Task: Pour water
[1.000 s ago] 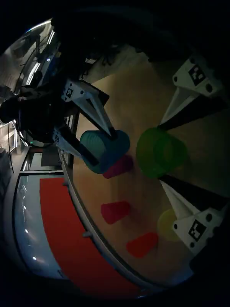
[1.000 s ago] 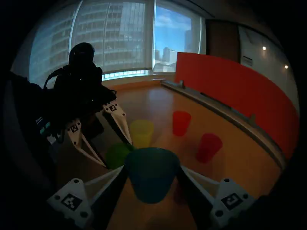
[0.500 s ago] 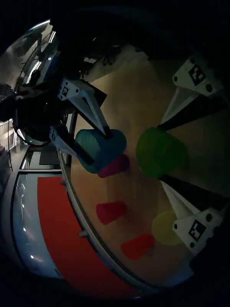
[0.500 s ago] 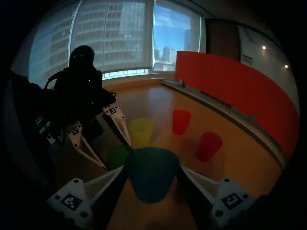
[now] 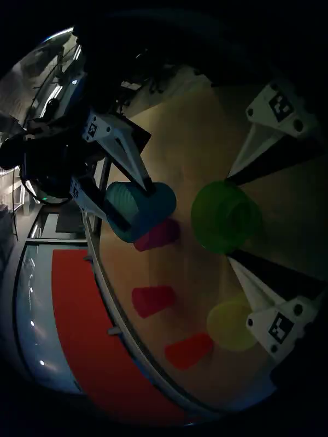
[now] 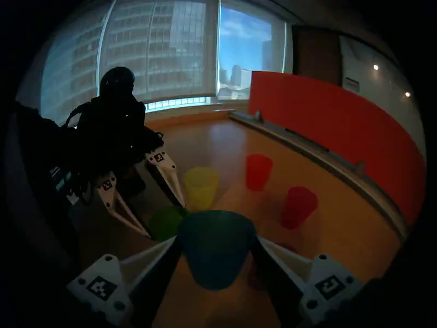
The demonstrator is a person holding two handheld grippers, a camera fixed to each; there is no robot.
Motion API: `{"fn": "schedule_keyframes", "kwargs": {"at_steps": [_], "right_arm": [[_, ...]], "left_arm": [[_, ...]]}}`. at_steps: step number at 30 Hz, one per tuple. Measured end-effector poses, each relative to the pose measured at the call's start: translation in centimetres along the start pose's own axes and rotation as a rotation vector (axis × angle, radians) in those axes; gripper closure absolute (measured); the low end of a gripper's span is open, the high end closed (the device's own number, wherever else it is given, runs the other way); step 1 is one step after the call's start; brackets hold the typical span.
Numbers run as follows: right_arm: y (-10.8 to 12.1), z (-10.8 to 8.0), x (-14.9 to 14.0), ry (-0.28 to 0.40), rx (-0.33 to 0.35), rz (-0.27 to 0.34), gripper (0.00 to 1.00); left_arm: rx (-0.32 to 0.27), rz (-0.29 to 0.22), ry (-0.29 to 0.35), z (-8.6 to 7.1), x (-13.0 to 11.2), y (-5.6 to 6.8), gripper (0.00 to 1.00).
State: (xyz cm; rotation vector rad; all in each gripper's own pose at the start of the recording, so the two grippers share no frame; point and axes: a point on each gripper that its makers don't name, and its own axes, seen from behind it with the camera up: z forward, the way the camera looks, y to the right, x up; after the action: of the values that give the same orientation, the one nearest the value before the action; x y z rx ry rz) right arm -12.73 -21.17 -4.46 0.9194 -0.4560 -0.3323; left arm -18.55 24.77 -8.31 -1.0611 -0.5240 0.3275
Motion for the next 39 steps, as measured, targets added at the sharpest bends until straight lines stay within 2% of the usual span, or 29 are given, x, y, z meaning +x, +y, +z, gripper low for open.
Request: {"fn": "schedule_keyframes", "kwargs": {"at_steps": [8, 17, 26, 39], "right_arm": [[-0.1, -0.1, -0.1, -0.002, -0.004, 0.001, 0.11], [-0.3, 0.0, -1.1, -0.014, -0.005, 0.009, 0.1], [-0.6, 0.1, -2.7, -0.03, -0.006, 0.011, 0.1], [-1.2, 0.6, -5.4, -0.057, -0.011, 0.009, 0.11]], "left_arm": [[0.001, -0.001, -0.001, 0.0, 0.0, -0.2, 0.16], [0.018, 0.027, -0.012, 0.1, -0.3, -0.3, 0.13], [0.012, -0.03, -0.002, -0.2, -0.2, -0.3, 0.11], [0.028, -0.04, -0.02, -1.2, -1.4, -0.2, 0.11]]}}
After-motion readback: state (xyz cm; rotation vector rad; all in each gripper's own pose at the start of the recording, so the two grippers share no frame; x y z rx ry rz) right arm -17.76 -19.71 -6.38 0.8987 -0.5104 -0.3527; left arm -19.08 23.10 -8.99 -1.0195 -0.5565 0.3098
